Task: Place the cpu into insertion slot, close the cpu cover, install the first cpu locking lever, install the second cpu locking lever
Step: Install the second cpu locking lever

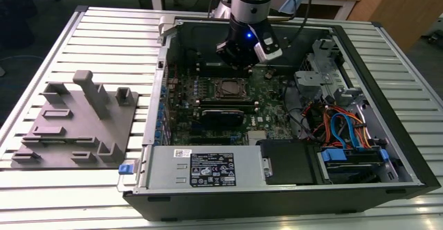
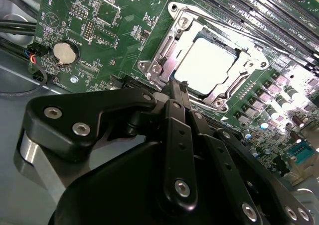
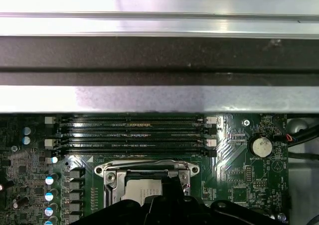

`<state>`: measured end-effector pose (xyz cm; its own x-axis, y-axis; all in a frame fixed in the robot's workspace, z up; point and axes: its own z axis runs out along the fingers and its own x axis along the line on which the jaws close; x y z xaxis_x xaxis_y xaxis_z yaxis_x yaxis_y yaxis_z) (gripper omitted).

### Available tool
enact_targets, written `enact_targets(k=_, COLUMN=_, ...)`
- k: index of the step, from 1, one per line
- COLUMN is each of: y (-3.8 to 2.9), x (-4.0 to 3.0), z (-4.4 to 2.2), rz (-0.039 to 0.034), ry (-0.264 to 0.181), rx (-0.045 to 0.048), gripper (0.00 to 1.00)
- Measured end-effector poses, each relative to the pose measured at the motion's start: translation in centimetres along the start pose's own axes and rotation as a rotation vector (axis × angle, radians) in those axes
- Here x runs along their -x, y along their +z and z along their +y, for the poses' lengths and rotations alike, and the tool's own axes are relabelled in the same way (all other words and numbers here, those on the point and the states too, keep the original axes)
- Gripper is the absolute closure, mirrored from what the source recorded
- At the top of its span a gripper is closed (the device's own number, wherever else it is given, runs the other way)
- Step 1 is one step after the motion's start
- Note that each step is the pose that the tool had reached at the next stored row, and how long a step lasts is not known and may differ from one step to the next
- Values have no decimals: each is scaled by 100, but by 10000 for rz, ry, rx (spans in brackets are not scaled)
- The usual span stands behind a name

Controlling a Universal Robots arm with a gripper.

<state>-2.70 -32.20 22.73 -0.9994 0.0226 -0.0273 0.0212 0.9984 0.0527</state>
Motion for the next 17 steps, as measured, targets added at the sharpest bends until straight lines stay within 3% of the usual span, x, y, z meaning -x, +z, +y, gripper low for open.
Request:
enact_targets(k=9, y=9, x=3, z=-3, rz=3, ry=-1, rx=2, gripper=90)
enact_targets(k=17, y=13, x=10, z=-146, rz=128, ry=6, rx=-2, gripper=90)
